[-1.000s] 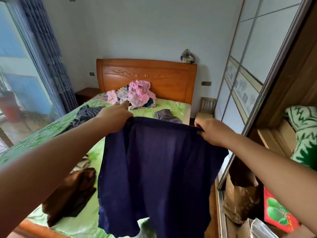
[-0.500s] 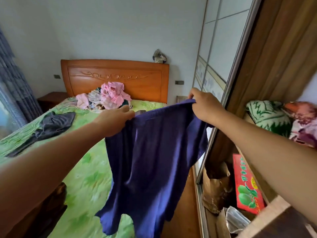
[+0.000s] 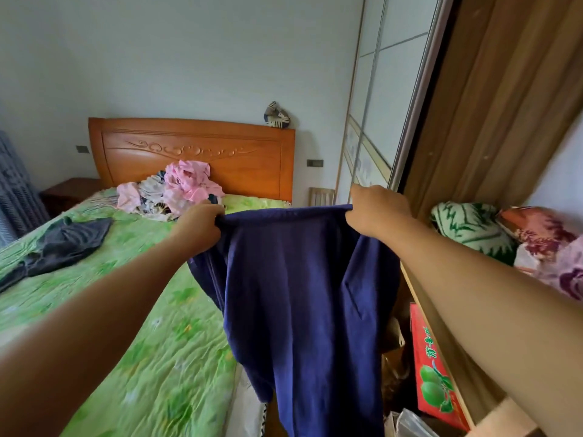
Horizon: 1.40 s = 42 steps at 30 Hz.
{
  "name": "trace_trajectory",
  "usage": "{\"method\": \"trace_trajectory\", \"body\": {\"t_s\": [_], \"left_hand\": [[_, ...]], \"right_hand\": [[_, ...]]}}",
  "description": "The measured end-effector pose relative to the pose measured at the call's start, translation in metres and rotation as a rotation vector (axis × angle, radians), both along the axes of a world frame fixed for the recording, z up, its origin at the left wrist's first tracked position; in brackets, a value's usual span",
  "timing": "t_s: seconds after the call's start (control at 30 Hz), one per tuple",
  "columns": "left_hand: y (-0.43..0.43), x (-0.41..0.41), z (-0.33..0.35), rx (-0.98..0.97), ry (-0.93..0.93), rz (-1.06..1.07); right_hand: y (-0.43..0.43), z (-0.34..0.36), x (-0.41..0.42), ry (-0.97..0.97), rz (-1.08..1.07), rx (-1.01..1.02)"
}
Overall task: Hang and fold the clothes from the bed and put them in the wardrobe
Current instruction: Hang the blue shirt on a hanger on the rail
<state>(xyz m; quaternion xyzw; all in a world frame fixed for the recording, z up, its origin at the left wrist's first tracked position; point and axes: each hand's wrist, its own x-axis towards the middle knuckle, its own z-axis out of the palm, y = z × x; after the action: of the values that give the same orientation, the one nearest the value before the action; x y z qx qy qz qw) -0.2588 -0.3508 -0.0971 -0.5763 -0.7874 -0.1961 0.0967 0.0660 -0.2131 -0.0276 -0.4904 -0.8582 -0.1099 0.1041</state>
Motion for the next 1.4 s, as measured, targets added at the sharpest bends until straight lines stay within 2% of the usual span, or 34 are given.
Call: {"method": "trace_trajectory", "body": {"t_s": [0.17,0.37,0.57,0.7,0.9,1.03,1.1,1.23,1.3,1.4], "left_hand": [[0.029,-0.006,-0.004,-0.057,0.114,0.146],[0.089,0.003,0.003,-0.05,-0.03,0.062],[0.193,0.015,0.021,-0.158,-0.068,-0.17],[0.287,0.03,0.03,-0.372,-0.101,-0.393],[0.395,0.067,0.048,-0.578,-0.248,-0.723],[0.442,0.102,0.062,-0.648,-0.377,-0.888],[0.462,0.122,0.064,-0.614,-0.508,-0.952],[0.482,0.167,0.07,-0.4,-0.728,-0.963],[0.488,0.19,0.08,-0.302,-0.725,-0.986],[0.497,0.226,0.102,-0.15,-0.678,-1.044]], "right_hand": [[0.034,-0.007,0.002,-0.028,-0.078,0.007],[0.086,-0.007,0.008,0.038,-0.171,-0.056],[0.149,-0.005,0.032,-0.011,-0.211,-0.12],[0.197,-0.002,0.052,0.009,-0.257,-0.195],[0.239,-0.003,0.095,0.114,-0.345,-0.402],[0.234,0.006,0.135,0.137,-0.501,-0.437],[0.226,0.016,0.155,0.17,-0.574,-0.433],[0.207,0.042,0.187,0.366,-0.648,-0.476],[0.196,0.062,0.2,0.426,-0.7,-0.457],[0.179,0.086,0.214,0.475,-0.81,-0.3]]}}
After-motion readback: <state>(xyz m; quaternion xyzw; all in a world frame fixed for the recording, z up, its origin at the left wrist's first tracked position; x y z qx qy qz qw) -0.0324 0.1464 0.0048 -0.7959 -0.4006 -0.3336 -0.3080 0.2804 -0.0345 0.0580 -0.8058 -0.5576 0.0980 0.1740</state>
